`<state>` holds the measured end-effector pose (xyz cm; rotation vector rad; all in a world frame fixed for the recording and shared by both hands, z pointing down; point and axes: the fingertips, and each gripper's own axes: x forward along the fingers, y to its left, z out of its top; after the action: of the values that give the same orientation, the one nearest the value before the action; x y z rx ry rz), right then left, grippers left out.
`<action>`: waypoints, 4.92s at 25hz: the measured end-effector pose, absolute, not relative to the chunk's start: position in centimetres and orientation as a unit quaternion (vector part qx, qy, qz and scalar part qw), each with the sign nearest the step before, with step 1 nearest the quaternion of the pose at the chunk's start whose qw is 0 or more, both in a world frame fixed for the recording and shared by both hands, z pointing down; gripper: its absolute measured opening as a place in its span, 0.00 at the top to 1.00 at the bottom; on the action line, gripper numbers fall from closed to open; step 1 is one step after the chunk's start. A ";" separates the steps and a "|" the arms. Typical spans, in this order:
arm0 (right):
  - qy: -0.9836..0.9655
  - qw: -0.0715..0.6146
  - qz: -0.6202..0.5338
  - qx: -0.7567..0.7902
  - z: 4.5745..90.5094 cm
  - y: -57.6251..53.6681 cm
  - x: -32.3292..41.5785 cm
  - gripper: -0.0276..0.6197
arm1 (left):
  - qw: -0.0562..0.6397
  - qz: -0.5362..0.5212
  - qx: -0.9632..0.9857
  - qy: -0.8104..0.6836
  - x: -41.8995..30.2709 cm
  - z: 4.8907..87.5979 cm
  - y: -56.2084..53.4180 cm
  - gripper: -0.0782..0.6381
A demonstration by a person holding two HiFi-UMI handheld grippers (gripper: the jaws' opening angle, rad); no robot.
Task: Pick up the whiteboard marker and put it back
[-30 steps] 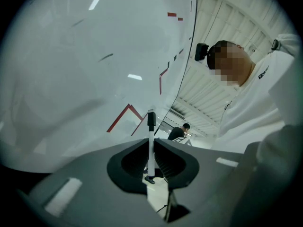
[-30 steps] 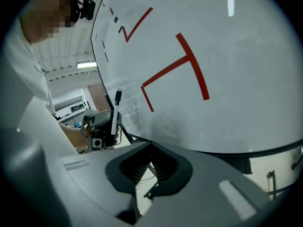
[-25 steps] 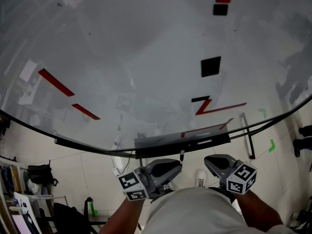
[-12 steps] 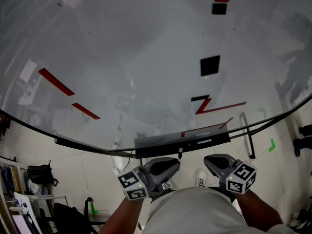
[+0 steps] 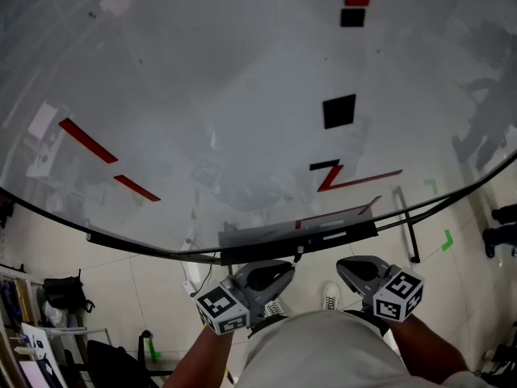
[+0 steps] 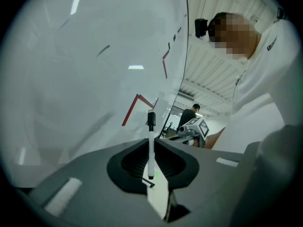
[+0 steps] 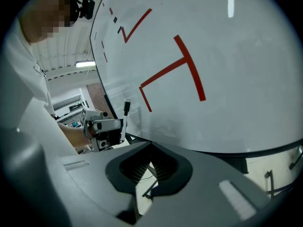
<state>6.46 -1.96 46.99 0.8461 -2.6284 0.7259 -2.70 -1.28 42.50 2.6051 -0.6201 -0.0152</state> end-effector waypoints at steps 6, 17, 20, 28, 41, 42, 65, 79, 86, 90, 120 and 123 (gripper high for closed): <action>-0.910 0.145 0.254 0.293 47.2 -1.7 6.6 0.95 | 0.201 0.031 0.954 -0.222 -1.9 43.7 -0.9 0.81; -0.907 0.148 0.251 0.304 47.3 -1.7 7.4 0.95 | 0.126 0.106 0.956 -0.243 -2.0 44.6 -1.3 0.81; -0.908 0.148 0.250 0.303 47.2 -1.6 7.3 0.95 | 0.103 0.126 0.956 -0.243 -1.8 44.8 -1.2 0.81; -0.904 0.151 0.254 0.308 47.5 -1.5 8.0 0.95 | 0.074 0.155 0.955 -0.244 -1.6 45.1 -1.2 0.81; -0.904 0.145 0.256 0.311 47.4 -1.6 7.9 0.95 | -0.027 0.263 0.930 -0.254 -2.4 46.4 -2.4 0.81; -0.904 0.146 0.256 0.311 47.5 -1.6 7.9 0.95 | -0.033 0.268 0.929 -0.253 -2.4 46.5 -2.5 0.81; -0.903 0.148 0.258 0.311 47.8 -1.6 8.0 0.95 | -0.135 0.483 0.832 -0.236 -3.9 52.4 -4.1 0.81; -0.903 0.148 0.255 0.314 47.7 -1.4 8.4 0.95 | -0.136 0.592 0.770 -0.193 -5.1 56.7 -4.6 0.81; -0.900 0.149 0.259 0.316 48.1 -1.0 8.8 0.95 | -0.136 0.615 0.754 -0.183 -5.2 57.4 -4.6 0.81; -0.900 0.148 0.259 0.316 48.1 -1.0 9.0 0.95 | -0.125 0.625 0.749 -0.181 -5.2 58.0 -4.6 0.81; -0.899 0.146 0.266 0.317 48.6 -1.4 9.0 0.95 | -0.134 0.545 0.789 -0.250 -4.4 56.3 -6.0 0.81; -0.900 0.145 0.266 0.315 48.6 -1.5 8.8 0.95 | -0.122 0.515 0.805 -0.268 -4.0 55.0 -5.6 0.84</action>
<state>8.76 -1.54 48.57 0.9070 -2.5926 0.7651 -4.00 -5.60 55.04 2.7465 -0.9136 1.7585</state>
